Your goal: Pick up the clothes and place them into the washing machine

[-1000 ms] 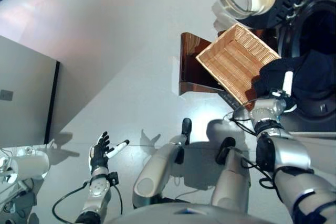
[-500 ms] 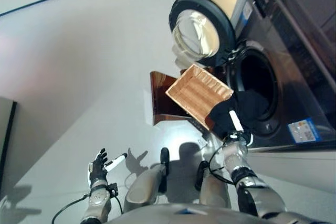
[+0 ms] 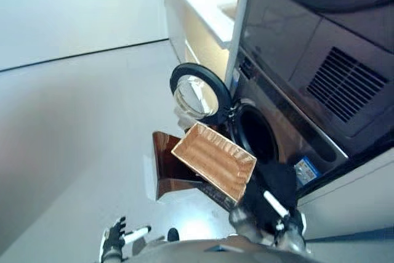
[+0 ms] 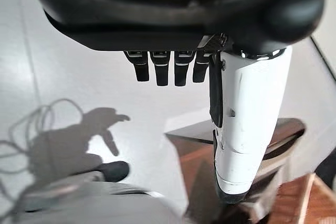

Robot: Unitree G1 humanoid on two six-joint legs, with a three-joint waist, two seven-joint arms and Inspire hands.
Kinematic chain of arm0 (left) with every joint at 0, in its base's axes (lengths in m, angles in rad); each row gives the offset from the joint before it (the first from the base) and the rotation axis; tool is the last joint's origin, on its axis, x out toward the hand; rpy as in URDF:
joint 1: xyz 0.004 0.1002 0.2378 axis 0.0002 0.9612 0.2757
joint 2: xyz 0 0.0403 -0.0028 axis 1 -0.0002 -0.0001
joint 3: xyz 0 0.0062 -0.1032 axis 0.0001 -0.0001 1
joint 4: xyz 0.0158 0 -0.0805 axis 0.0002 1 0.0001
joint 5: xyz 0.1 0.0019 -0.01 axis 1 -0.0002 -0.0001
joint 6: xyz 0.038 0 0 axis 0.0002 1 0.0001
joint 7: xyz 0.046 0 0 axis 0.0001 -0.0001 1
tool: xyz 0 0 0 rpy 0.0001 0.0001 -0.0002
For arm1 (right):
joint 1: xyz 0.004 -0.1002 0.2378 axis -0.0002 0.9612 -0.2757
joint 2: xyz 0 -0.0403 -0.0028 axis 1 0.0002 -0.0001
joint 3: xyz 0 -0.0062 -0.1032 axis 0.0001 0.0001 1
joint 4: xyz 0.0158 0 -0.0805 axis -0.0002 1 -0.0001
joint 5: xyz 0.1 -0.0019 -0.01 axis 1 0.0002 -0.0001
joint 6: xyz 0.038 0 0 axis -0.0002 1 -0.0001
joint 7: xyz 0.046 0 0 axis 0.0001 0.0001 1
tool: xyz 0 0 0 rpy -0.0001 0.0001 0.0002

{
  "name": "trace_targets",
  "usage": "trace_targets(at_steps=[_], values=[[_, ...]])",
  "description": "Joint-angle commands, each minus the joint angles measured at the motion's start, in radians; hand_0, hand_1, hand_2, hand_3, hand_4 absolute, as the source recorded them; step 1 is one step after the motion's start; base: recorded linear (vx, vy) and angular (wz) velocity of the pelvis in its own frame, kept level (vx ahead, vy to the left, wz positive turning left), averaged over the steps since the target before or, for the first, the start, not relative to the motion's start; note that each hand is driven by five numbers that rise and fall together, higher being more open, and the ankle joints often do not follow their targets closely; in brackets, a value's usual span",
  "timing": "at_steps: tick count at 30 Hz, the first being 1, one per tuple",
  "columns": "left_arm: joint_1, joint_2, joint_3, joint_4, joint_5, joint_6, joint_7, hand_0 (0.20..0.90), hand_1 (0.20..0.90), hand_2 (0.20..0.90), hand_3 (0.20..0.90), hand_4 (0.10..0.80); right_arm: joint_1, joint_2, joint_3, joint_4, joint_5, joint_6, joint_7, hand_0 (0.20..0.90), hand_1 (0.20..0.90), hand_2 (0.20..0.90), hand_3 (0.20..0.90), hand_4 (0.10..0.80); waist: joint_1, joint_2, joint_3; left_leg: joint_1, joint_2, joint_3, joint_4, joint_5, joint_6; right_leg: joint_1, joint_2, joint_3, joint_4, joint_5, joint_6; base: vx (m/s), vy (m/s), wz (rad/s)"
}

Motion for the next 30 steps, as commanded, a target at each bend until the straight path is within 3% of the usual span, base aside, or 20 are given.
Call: trace_targets(at_steps=[1,8,23,28,29,30], values=[[-0.028,0.042,0.050,0.000,0.028,-0.032,0.004,0.900,0.900,0.900,0.900,0.800,-0.026,0.003,-0.028,-0.051,-0.065,-0.053,0.034,0.200,0.200,0.200,0.200,0.300,-0.007,-0.044,-0.011,-0.048,-0.035,0.021,-0.001,-0.006,-0.054,0.053,-0.021,-0.023,-0.267,0.212,0.065,-0.026,0.007,-0.14],[-0.026,0.040,0.070,-0.003,0.030,-0.041,-0.004,0.900,0.900,0.900,0.900,0.800,-0.014,-0.001,-0.058,0.112,-0.070,-0.050,0.045,0.200,0.200,0.200,0.200,0.300,-0.012,-0.059,-0.045,-0.010,-0.035,0.045,0.024,-0.042,-0.042,0.081,-0.023,0.009,-0.273,0.218,0.066,0.007,0.002,-0.20],[-0.050,0.049,0.075,-0.038,-0.002,-0.043,0.026,0.900,0.900,0.900,0.900,0.800,-0.078,-0.001,-0.039,-0.058,-0.025,-0.063,0.024,0.200,0.200,0.200,0.200,0.300,-0.010,-0.074,-0.066,0.040,-0.044,0.053,0.057,-0.090,-0.019,0.114,-0.043,0.033,-0.230,0.199,0.074,0.010,0.022,-0.05],[-0.062,0.066,0.077,-0.056,-0.003,-0.038,0.030,0.900,0.900,0.900,0.900,0.800,-0.112,-0.003,-0.033,-0.090,0.001,-0.069,0.020,0.200,0.200,0.200,0.200,0.300,0.000,-0.083,-0.048,0.043,-0.053,0.039,0.080,-0.110,-0.001,0.096,-0.058,0.026,-0.135,0.183,0.078,0.005,0.078,-0.01],[-0.074,0.079,0.076,-0.068,-0.008,-0.036,0.034,0.900,0.900,0.900,0.900,0.800,-0.125,-0.003,-0.022,-0.119,0.012,-0.077,0.015,0.200,0.200,0.200,0.200,0.300,0.000,-0.089,-0.024,0.046,-0.061,0.029,0.093,-0.121,0.019,0.047,-0.073,0.038,0.002,0.249,0.089,-0.029,0.078,0.02],[-0.074,0.079,0.076,-0.068,-0.008,-0.035,0.034,0.900,0.900,0.900,0.900,0.800,-0.125,-0.003,-0.022,-0.120,0.012,-0.077,0.015,0.200,0.200,0.200,0.200,0.300,0.001,-0.091,-0.024,0.044,-0.064,0.031,0.095,-0.121,0.020,0.042,-0.076,0.041,0.009,0.246,0.091,-0.034,0.104,0.06]])
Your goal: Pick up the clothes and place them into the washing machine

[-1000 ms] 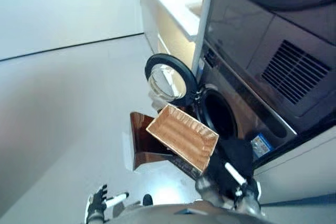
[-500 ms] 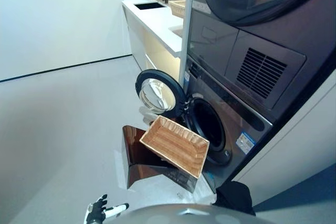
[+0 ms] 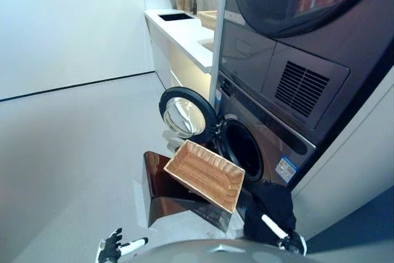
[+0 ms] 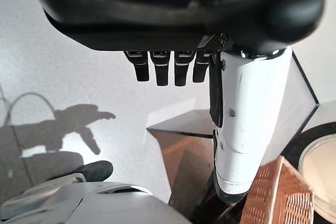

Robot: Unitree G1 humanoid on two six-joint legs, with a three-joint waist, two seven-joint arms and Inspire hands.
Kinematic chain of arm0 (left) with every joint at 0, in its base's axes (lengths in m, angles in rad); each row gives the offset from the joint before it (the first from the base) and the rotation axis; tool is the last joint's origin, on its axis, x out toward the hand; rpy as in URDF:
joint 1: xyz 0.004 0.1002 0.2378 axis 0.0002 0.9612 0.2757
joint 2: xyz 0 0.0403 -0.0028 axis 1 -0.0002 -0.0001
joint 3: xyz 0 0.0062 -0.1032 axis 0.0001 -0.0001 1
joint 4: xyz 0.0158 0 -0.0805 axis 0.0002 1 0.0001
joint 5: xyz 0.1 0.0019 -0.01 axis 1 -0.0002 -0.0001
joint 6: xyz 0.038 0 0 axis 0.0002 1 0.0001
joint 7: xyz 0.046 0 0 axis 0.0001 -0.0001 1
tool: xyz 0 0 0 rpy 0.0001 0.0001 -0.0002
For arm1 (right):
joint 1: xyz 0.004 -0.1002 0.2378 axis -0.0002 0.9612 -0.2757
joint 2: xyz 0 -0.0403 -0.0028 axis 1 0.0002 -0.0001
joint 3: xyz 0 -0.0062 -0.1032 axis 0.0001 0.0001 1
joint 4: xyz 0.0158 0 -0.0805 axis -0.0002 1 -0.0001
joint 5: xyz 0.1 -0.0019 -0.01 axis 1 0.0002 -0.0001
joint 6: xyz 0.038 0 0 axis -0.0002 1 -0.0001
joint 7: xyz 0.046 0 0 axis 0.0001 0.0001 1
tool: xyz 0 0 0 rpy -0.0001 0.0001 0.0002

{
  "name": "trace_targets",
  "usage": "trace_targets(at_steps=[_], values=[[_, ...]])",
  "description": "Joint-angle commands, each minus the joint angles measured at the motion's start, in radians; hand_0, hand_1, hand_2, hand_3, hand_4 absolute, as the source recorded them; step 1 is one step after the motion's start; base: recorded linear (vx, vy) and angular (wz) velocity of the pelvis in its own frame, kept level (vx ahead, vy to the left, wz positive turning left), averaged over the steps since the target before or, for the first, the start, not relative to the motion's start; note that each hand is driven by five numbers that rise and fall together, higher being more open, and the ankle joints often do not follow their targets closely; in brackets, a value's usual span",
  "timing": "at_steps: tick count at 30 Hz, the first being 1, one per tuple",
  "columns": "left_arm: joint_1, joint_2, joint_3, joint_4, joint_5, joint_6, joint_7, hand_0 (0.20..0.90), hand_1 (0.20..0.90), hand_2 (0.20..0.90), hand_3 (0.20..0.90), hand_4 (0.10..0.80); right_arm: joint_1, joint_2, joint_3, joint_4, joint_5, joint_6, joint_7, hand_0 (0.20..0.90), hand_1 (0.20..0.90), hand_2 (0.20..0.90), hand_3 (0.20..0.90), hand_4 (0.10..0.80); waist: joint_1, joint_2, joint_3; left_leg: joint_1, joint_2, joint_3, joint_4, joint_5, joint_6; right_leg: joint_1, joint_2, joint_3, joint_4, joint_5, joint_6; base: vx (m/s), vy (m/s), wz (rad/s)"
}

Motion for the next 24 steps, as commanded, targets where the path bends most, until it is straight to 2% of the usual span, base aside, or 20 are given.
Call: trace_targets(at_steps=[1,2,3,4,6,8,9,10,11,13,14,15,16,18,21,22,23,24], values=[[-0.074,0.075,0.039,-0.085,-0.021,-0.033,0.032,0.900,0.900,0.900,0.900,0.800,-0.092,-0.010,0.006,-0.115,0.051,-0.112,-0.013,0.200,0.200,0.200,0.200,0.300,-0.008,-0.039,0.049,-0.006,-0.035,-0.028,0.080,-0.105,0.002,-0.002,-0.050,0.001,0.038,0.282,0.074,-0.043,0.115,0.10],[-0.087,0.096,0.031,-0.096,-0.012,-0.029,0.031,0.900,0.900,0.900,0.900,0.800,-0.096,-0.006,0.026,-0.157,0.064,-0.119,-0.008,0.200,0.200,0.200,0.200,0.300,-0.019,-0.033,0.086,-0.002,-0.023,-0.044,0.092,-0.102,0.016,-0.078,-0.021,0.028,0.187,0.313,0.072,-0.040,0.111,0.14],[-0.087,0.097,0.031,-0.096,-0.012,-0.029,0.031,0.900,0.900,0.900,0.900,0.800,-0.096,-0.006,0.026,-0.157,0.064,-0.119,-0.008,0.200,0.200,0.200,0.200,0.300,-0.019,-0.033,0.086,-0.002,-0.023,-0.044,0.092,-0.102,0.016,-0.079,-0.022,0.028,0.188,0.312,0.072,0.052,0.101,0.28],[-0.095,0.110,0.029,-0.094,-0.006,-0.027,0.035,0.900,0.900,0.900,0.900,0.800,-0.096,0.000,0.031,-0.176,0.079,-0.123,-0.011,0.200,0.200,0.200,0.200,0.300,-0.029,-0.037,0.095,0.009,-0.020,-0.064,0.089,-0.109,0.016,-0.136,-0.001,0.040,0.175,0.297,0.059,0.155,0.014,0.36],[-0.100,0.109,0.023,-0.114,-0.016,-0.031,0.038,0.900,0.900,0.900,0.900,0.800,-0.093,0.000,0.028,-0.193,0.091,-0.122,-0.008,0.200,0.200,0.200,0.200,0.300,-0.041,-0.042,0.096,0.027,-0.031,-0.084,0.075,-0.120,0.007,-0.186,-0.008,0.044,0.074,0.299,0.052,0.232,-0.011,0.26],[-0.115,0.108,0.009,-0.116,-0.021,-0.036,0.048,0.900,0.900,0.900,0.900,0.800,-0.089,0.000,0.031,-0.191,0.087,-0.117,-0.010,0.200,0.200,0.200,0.200,0.300,-0.055,-0.055,0.107,0.053,-0.050,-0.106,0.069,-0.142,-0.006,-0.206,-0.043,0.025,-0.097,0.334,0.058,0.228,-0.055,0.45],[-0.115,0.107,0.008,-0.116,-0.021,-0.036,0.049,0.900,0.900,0.900,0.900,0.800,-0.088,0.000,0.031,-0.192,0.086,-0.117,-0.011,0.200,0.200,0.200,0.200,0.300,-0.058,-0.050,0.112,0.060,-0.044,-0.110,0.069,-0.144,-0.007,-0.193,-0.040,0.017,-0.107,0.337,0.057,0.322,-0.116,0.69],[-0.132,0.106,-0.005,-0.115,-0.025,-0.039,0.059,0.900,0.900,0.900,0.900,0.800,-0.088,0.009,0.032,-0.183,0.081,-0.111,-0.017,0.200,0.200,0.200,0.200,0.300,-0.066,-0.061,0.118,0.102,-0.048,-0.122,0.050,-0.172,-0.025,-0.214,-0.050,-0.036,-0.282,0.369,0.073,0.302,-0.118,0.39],[-0.139,0.102,-0.013,-0.114,-0.030,-0.039,0.064,0.900,0.900,0.900,0.900,0.800,-0.093,0.010,0.032,-0.183,0.076,-0.107,-0.026,0.200,0.200,0.200,0.200,0.300,-0.071,-0.059,0.122,0.116,-0.040,-0.125,0.046,-0.181,-0.033,-0.207,-0.047,-0.040,-0.321,0.380,0.077,0.378,-0.168,-0.13],[-0.150,0.094,-0.030,-0.124,-0.039,-0.037,0.071,0.900,0.900,0.900,0.900,0.800,-0.091,0.017,0.039,-0.194,0.081,-0.106,-0.024,0.200,0.200,0.200,0.200,0.300,-0.081,-0.072,0.110,0.136,-0.034,-0.129,0.037,-0.207,-0.044,-0.195,-0.030,-0.012,-0.346,0.380,0.073,0.237,-0.154,-0.02],[-0.159,0.093,-0.042,-0.117,-0.046,-0.041,0.076,0.900,0.900,0.900,0.900,0.800,-0.087,0.021,0.043,-0.206,0.087,-0.105,-0.024,0.200,0.200,0.200,0.200,0.300,-0.093,-0.079,0.100,0.142,-0.029,-0.132,0.036,-0.222,-0.043,-0.188,-0.015,0.035,-0.349,0.385,0.067,0.164,-0.113,0.31],[-0.159,0.093,-0.043,-0.116,-0.046,-0.041,0.076,0.900,0.900,0.900,0.900,0.800,-0.087,0.021,0.043,-0.206,0.087,-0.105,-0.024,0.200,0.200,0.200,0.200,0.300,-0.091,-0.078,0.100,0.143,-0.027,-0.130,0.038,-0.225,-0.043,-0.188,-0.013,0.036,-0.349,0.385,0.067,0.306,-0.168,0.40],[-0.174,0.081,-0.065,-0.108,-0.050,-0.043,0.088,0.900,0.900,0.900,0.900,0.800,-0.080,0.021,0.043,-0.206,0.098,-0.108,-0.017,0.200,0.200,0.200,0.200,0.300,-0.105,-0.078,0.081,0.152,-0.016,-0.149,0.040,-0.237,-0.051,-0.173,0.001,0.087,-0.354,0.394,0.062,0.338,-0.197,0.51],[-0.180,0.067,-0.079,-0.101,-0.055,-0.046,0.090,0.900,0.900,0.900,0.900,0.800,-0.075,0.019,0.046,-0.210,0.108,-0.113,-0.008,0.200,0.200,0.200,0.200,0.300,-0.114,-0.069,0.062,0.156,0.006,-0.158,0.058,-0.245,-0.063,-0.165,0.013,0.085,-0.345,0.388,0.054,0.357,-0.235,0.55],[-0.194,0.054,-0.092,-0.101,-0.069,-0.049,0.086,0.900,0.900,0.900,0.900,0.800,-0.088,0.009,0.047,-0.203,0.120,-0.122,-0.006,0.200,0.200,0.200,0.200,0.300,-0.125,-0.050,0.045,0.144,0.042,-0.183,0.135,-0.221,-0.083,-0.148,0.047,0.071,-0.326,0.356,0.032,0.228,-0.202,0.33],[-0.194,0.054,-0.092,-0.101,-0.069,-0.049,0.086,0.900,0.900,0.900,0.900,0.800,-0.088,0.009,0.047,-0.203,0.120,-0.122,-0.006,0.200,0.200,0.200,0.200,0.300,-0.125,-0.050,0.045,0.144,0.042,-0.183,0.135,-0.221,-0.083,-0.148,0.047,0.071,-0.326,0.356,0.032,0.211,-0.206,0.52],[-0.207,0.050,-0.096,-0.095,-0.082,-0.053,0.088,0.900,0.900,0.900,0.900,0.800,-0.099,0.006,0.059,-0.206,0.133,-0.128,-0.003,0.200,0.200,0.200,0.200,0.300,-0.127,-0.045,0.038,0.114,0.053,-0.182,0.243,-0.174,-0.099,-0.120,0.071,0.073,-0.325,0.336,0.013,0.218,-0.222,0.31],[-0.210,0.048,-0.097,-0.095,-0.085,-0.052,0.085,0.900,0.900,0.900,0.900,0.800,-0.104,0.003,0.067,-0.204,0.134,-0.127,0.001,0.200,0.200,0.200,0.200,0.300,-0.124,-0.048,0.038,0.080,0.053,-0.183,0.327,-0.147,-0.102,-0.095,0.080,0.079,-0.329,0.322,0.000,0.282,-0.308,0.22]])
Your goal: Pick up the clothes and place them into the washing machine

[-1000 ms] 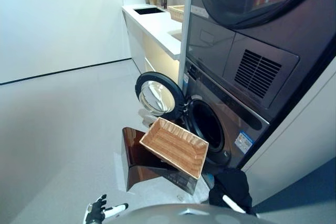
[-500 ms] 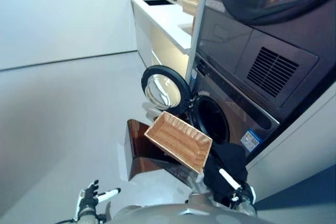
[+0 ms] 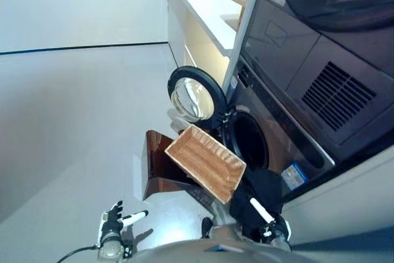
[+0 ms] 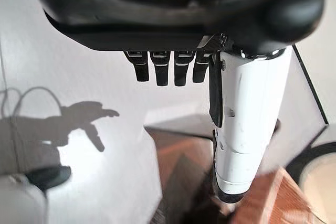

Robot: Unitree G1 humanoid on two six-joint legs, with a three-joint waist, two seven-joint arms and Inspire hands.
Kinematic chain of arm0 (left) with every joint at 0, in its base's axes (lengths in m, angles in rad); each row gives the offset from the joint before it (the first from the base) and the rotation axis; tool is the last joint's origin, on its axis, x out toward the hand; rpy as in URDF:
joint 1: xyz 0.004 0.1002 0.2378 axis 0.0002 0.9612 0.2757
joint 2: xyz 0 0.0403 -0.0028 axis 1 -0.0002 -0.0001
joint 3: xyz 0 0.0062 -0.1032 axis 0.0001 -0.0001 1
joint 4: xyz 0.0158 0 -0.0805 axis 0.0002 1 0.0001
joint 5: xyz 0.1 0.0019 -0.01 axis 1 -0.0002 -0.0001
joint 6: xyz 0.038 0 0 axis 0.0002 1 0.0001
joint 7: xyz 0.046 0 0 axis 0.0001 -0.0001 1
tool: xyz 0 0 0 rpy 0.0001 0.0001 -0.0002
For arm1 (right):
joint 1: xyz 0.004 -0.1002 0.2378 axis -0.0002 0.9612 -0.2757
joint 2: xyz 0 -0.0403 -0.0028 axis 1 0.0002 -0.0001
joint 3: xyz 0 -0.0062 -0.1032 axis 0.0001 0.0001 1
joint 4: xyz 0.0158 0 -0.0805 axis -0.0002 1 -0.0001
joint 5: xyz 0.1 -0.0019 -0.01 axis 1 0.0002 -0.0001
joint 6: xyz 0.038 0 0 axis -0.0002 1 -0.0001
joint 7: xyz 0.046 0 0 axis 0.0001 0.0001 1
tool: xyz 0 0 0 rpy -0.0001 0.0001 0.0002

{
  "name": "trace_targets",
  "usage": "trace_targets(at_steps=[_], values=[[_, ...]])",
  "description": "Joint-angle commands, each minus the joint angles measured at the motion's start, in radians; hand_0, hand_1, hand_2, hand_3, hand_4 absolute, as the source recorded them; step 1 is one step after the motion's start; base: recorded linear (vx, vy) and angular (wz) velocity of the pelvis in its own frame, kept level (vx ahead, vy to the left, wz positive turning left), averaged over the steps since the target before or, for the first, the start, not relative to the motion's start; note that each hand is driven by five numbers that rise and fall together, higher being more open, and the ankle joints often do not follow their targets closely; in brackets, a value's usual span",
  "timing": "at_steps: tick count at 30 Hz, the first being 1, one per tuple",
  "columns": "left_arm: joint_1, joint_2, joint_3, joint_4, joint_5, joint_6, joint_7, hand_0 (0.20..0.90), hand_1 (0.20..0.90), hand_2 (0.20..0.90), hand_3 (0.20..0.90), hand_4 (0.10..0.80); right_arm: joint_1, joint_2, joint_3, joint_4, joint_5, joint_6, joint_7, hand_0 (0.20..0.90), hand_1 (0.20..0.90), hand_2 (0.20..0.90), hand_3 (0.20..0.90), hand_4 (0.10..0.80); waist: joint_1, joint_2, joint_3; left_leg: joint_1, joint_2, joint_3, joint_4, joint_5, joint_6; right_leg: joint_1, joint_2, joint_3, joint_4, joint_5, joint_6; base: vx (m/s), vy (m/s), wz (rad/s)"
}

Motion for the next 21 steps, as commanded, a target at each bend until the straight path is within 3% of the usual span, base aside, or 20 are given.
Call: trace_targets(at_steps=[1,2,3,4,7,10,12,14,15,16,17,19,20,21], values=[[-0.084,0.038,0.015,-0.057,-0.017,-0.076,0.022,0.900,0.900,0.900,0.900,0.800,-0.096,-0.057,0.002,-0.092,0.032,-0.107,0.035,0.200,0.200,0.200,0.200,0.300,-0.009,-0.016,0.000,0.022,0.031,0.013,0.316,0.046,-0.086,-0.003,0.021,0.023,-0.157,0.127,0.012,0.131,-0.161,-0.05],[-0.084,0.038,0.015,-0.057,-0.017,-0.076,0.022,0.900,0.900,0.900,0.900,0.800,-0.096,-0.057,0.002,-0.092,0.032,-0.107,0.035,0.200,0.200,0.200,0.200,0.300,-0.009,-0.014,0.000,0.018,0.033,0.012,0.323,0.043,-0.087,-0.004,0.022,0.022,-0.157,0.128,0.011,0.118,-0.173,-0.14],[-0.085,0.039,0.019,-0.062,-0.023,-0.077,0.019,0.900,0.900,0.900,0.900,0.800,-0.097,-0.058,0.011,-0.085,0.028,-0.103,0.035,0.200,0.200,0.200,0.200,0.300,0.000,-0.020,0.002,-0.026,0.031,0.012,0.420,0.079,-0.086,0.023,0.030,0.026,-0.163,0.114,-0.007,0.161,-0.259,-0.20],[-0.085,0.041,0.024,-0.071,-0.027,-0.081,0.018,0.900,0.900,0.900,0.900,0.800,-0.107,-0.064,0.026,-0.083,0.013,-0.098,0.028,0.200,0.200,0.200,0.200,0.300,0.022,-0.041,0.019,-0.096,0.003,-0.007,0.625,0.120,-0.076,0.059,0.033,0.044,-0.159,0.092,-0.035,0.196,-0.310,-0.18],[-0.082,0.038,0.024,-0.064,-0.030,-0.082,0.018,0.900,0.900,0.900,0.900,0.800,-0.122,-0.058,0.030,-0.070,0.026,-0.100,0.024,0.200,0.200,0.200,0.200,0.300,0.039,-0.053,0.031,-0.151,0.018,0.019,0.719,0.128,-0.061,0.087,0.038,0.052,-0.154,0.079,-0.050,0.129,-0.172,-0.38],[-0.081,0.035,0.025,-0.043,-0.042,-0.080,0.031,0.900,0.900,0.900,0.900,0.800,-0.160,-0.034,0.054,-0.052,0.059,-0.108,0.016,0.200,0.200,0.200,0.200,0.300,0.078,-0.074,0.043,-0.300,0.059,0.060,0.581,0.112,-0.028,0.128,0.037,0.086,-0.144,0.053,-0.044,0.144,-0.040,-0.16],[-0.081,0.029,0.026,-0.034,-0.051,-0.076,0.043,0.900,0.900,0.900,0.900,0.800,-0.174,-0.027,0.066,-0.038,0.074,-0.111,0.011,0.200,0.200,0.200,0.200,0.300,0.094,-0.063,0.049,-0.304,0.092,0.059,0.408,0.140,-0.039,0.144,0.050,0.106,-0.148,0.038,-0.029,0.168,0.075,-0.22],[-0.080,0.020,0.019,-0.034,-0.060,-0.071,0.050,0.900,0.900,0.900,0.900,0.800,-0.186,-0.023,0.078,-0.024,0.096,-0.116,0.007,0.200,0.200,0.200,0.200,0.300,0.111,-0.029,0.046,-0.296,0.118,0.052,0.117,0.211,-0.073,0.170,0.070,0.120,-0.163,0.014,-0.003,0.211,0.124,-0.27],[-0.079,0.020,0.019,-0.034,-0.060,-0.071,0.050,0.900,0.900,0.900,0.900,0.800,-0.186,-0.024,0.078,-0.024,0.096,-0.116,0.007,0.200,0.200,0.200,0.200,0.300,0.112,-0.031,0.050,-0.280,0.115,0.055,0.099,0.218,-0.073,0.177,0.067,0.121,-0.165,0.013,-0.003,0.290,0.163,-0.34],[-0.079,0.008,0.007,-0.034,-0.063,-0.064,0.051,0.900,0.900,0.900,0.900,0.800,-0.191,-0.023,0.083,-0.014,0.114,-0.115,0.003,0.200,0.200,0.200,0.200,0.300,0.122,0.003,0.044,-0.281,0.125,0.045,-0.050,0.291,-0.103,0.213,0.077,0.133,-0.184,-0.009,0.010,0.291,0.169,-0.25],[-0.081,0.002,-0.003,-0.029,-0.056,-0.058,0.049,0.900,0.900,0.900,0.900,0.800,-0.199,-0.023,0.086,0.000,0.115,-0.110,0.003,0.200,0.200,0.200,0.200,0.300,0.126,0.015,0.040,-0.277,0.121,0.056,-0.094,0.308,-0.112,0.235,0.073,0.137,-0.189,-0.024,0.017,0.287,0.174,-0.20],[-0.079,-0.001,-0.007,-0.030,-0.055,-0.055,0.049,0.900,0.900,0.900,0.900,0.800,-0.207,-0.022,0.087,0.010,0.124,-0.106,0.001,0.200,0.200,0.200,0.200,0.300,0.134,0.025,0.040,-0.262,0.114,0.056,-0.101,0.319,-0.117,0.254,0.066,0.146,-0.192,-0.036,0.021,0.192,0.150,-0.31],[-0.075,-0.002,-0.006,-0.037,-0.056,-0.057,0.050,0.900,0.900,0.900,0.900,0.800,-0.233,-0.015,0.102,0.025,0.125,-0.098,0.005,0.200,0.200,0.200,0.200,0.300,0.147,0.043,0.027,-0.223,0.101,0.022,-0.109,0.291,-0.111,0.259,0.052,0.163,-0.179,-0.055,0.027,0.287,0.235,-0.87],[-0.076,0.002,-0.009,-0.041,-0.054,-0.058,0.048,0.900,0.900,0.900,0.900,0.800,-0.247,-0.010,0.102,0.038,0.139,-0.094,0.009,0.200,0.200,0.200,0.200,0.300,0.150,0.046,0.019,-0.212,0.097,0.029,-0.095,0.278,-0.110,0.266,0.040,0.167,-0.170,-0.062,0.031,0.283,0.241,-1.08]])
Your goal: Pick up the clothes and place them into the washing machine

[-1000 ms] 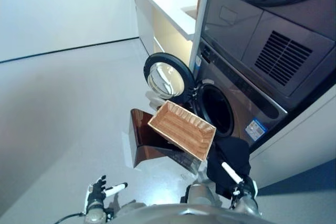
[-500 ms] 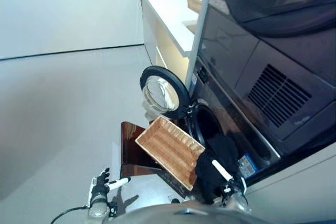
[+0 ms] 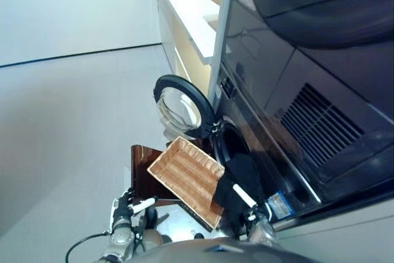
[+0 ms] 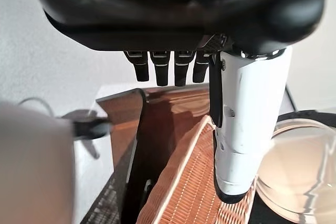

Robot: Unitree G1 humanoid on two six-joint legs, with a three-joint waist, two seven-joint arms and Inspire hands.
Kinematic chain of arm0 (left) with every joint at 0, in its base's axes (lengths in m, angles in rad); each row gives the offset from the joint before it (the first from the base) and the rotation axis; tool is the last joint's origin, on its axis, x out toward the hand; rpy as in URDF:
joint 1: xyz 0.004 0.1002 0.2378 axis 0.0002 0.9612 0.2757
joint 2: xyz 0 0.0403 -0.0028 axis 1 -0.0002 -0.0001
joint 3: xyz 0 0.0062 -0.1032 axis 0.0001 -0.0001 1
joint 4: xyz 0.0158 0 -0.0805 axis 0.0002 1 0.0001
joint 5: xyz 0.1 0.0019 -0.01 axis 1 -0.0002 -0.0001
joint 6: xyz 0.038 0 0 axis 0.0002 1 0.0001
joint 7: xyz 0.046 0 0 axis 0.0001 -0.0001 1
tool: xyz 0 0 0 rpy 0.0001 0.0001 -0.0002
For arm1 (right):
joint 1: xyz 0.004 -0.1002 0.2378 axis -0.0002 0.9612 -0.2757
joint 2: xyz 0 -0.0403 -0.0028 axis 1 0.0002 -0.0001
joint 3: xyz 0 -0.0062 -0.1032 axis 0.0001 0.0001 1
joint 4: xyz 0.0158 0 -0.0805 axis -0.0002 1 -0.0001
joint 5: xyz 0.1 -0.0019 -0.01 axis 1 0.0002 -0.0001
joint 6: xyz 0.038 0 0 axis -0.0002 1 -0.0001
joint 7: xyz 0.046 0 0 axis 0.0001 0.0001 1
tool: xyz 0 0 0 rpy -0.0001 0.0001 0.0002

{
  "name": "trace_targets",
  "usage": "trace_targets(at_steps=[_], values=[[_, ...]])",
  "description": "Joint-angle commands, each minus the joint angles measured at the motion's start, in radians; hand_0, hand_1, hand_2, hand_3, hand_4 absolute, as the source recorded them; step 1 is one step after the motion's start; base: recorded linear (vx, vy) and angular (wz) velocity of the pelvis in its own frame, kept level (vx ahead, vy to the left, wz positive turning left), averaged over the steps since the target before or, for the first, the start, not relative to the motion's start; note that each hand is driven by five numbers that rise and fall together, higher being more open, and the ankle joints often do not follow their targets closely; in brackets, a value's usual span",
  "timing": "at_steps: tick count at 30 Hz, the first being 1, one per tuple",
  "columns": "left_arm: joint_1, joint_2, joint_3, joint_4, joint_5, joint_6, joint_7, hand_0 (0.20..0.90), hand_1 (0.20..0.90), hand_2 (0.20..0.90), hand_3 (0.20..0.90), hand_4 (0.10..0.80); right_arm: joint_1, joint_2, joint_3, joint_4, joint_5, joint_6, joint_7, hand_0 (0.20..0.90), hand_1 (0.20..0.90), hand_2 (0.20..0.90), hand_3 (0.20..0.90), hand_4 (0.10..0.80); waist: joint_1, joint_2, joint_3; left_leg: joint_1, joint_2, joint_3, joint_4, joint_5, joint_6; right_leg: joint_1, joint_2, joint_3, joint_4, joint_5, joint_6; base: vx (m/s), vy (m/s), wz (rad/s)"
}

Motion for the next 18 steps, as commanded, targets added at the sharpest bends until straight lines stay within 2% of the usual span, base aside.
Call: trace_targets(at_steps=[1,3,5,6,7,8,9,10,11,12,16,18], values=[[0.002,0.048,0.000,-0.051,0.021,-0.043,0.029,0.900,0.900,0.900,0.900,0.800,-0.114,-0.021,-0.007,-0.054,0.048,-0.091,0.011,0.200,0.200,0.200,0.200,0.300,0.000,0.005,-0.068,-0.013,-0.035,0.004,0.047,0.071,0.046,0.069,-0.103,-0.030,-0.016,-0.012,0.155,0.227,0.187,-1.59],[-0.011,0.062,-0.001,-0.052,0.020,-0.041,0.029,0.900,0.900,0.900,0.900,0.800,-0.143,-0.011,-0.014,-0.022,0.071,-0.086,0.013,0.200,0.200,0.200,0.200,0.300,0.011,0.007,-0.071,0.002,-0.051,0.037,0.055,0.051,0.058,0.066,-0.130,-0.030,0.029,-0.023,0.171,0.215,0.184,-1.25],[-0.011,0.075,0.008,-0.082,0.015,-0.042,0.030,0.900,0.900,0.900,0.900,0.800,-0.178,-0.003,-0.007,0.018,0.100,-0.078,0.022,0.200,0.200,0.200,0.200,0.300,0.034,0.011,-0.069,0.013,-0.059,0.065,0.064,0.021,0.074,0.031,-0.148,-0.058,0.093,-0.023,0.187,0.149,0.147,-0.41],[-0.014,0.082,0.011,-0.089,0.009,-0.045,0.034,0.900,0.900,0.900,0.900,0.800,-0.211,0.009,0.005,0.036,0.105,-0.078,0.021,0.200,0.200,0.200,0.200,0.300,0.063,0.015,-0.054,0.026,-0.057,0.093,0.062,0.009,0.077,-0.009,-0.172,-0.128,0.128,-0.020,0.194,0.042,0.084,-0.43],[-0.014,0.082,0.011,-0.089,0.009,-0.045,0.034,0.900,0.900,0.900,0.900,0.800,-0.212,0.009,0.004,0.037,0.105,-0.078,0.022,0.200,0.200,0.200,0.200,0.300,0.065,0.016,-0.056,0.023,-0.055,0.094,0.062,0.010,0.076,-0.013,-0.170,-0.126,0.127,-0.017,0.193,-0.083,0.108,-0.87],[-0.009,0.096,0.023,-0.152,-0.011,-0.057,0.038,0.900,0.900,0.900,0.900,0.800,-0.245,0.017,-0.006,0.033,0.139,-0.079,0.017,0.200,0.200,0.200,0.200,0.300,0.102,0.028,-0.030,0.026,-0.053,0.132,0.049,-0.001,0.061,-0.068,-0.241,-0.369,0.103,0.020,0.190,-0.083,0.065,-1.20],[0.002,0.096,0.021,-0.180,-0.013,-0.065,0.032,0.900,0.900,0.900,0.900,0.800,-0.253,0.010,-0.017,0.033,0.154,-0.077,0.015,0.200,0.200,0.200,0.200,0.300,0.099,0.032,-0.037,0.013,-0.063,0.130,0.050,0.002,0.058,-0.060,-0.255,-0.377,0.066,0.035,0.205,-0.053,0.070,-1.29],[0.002,0.100,0.014,-0.199,-0.023,-0.078,0.031,0.900,0.900,0.900,0.900,0.800,-0.273,0.009,-0.002,0.021,0.172,-0.081,0.019,0.200,0.200,0.200,0.200,0.300,0.091,0.032,-0.028,0.010,-0.067,0.131,0.047,0.001,0.058,-0.064,-0.246,-0.352,0.060,0.038,0.198,0.026,0.030,-0.65],[-0.002,0.096,0.020,-0.216,-0.041,-0.091,0.039,0.900,0.900,0.900,0.900,0.800,-0.296,0.012,0.004,0.013,0.188,-0.086,0.013,0.200,0.200,0.200,0.200,0.300,0.095,0.041,-0.023,0.001,-0.069,0.126,0.039,0.004,0.059,-0.080,-0.248,-0.345,0.050,0.047,0.198,-0.038,0.052,0.15],[-0.008,0.089,0.017,-0.256,-0.057,-0.103,0.042,0.900,0.900,0.900,0.900,0.800,-0.326,0.002,0.010,0.000,0.206,-0.096,0.007,0.200,0.200,0.200,0.200,0.300,0.103,0.053,-0.008,-0.013,-0.071,0.130,0.033,0.004,0.057,-0.099,-0.265,-0.368,0.038,0.060,0.207,-0.064,0.049,0.35],[-0.011,0.076,-0.007,-0.320,-0.080,-0.123,0.038,0.900,0.900,0.900,0.900,0.800,-0.386,-0.012,-0.003,-0.010,0.245,-0.119,-0.016,0.200,0.200,0.200,0.200,0.300,0.100,0.081,0.024,-0.076,-0.078,0.111,0.049,0.008,0.057,-0.148,-0.280,-0.388,0.040,0.067,0.203,-0.121,0.038,0.19],[-0.013,0.074,-0.021,-0.404,-0.100,-0.150,0.040,0.900,0.900,0.900,0.900,0.800,-0.481,-0.030,-0.019,-0.014,0.293,-0.151,-0.038,0.200,0.200,0.200,0.200,0.300,0.105,0.120,0.087,-0.150,-0.087,0.096,0.089,0.009,0.060,-0.218,-0.298,-0.390,0.077,0.063,0.201,-0.216,0.055,0.15]])
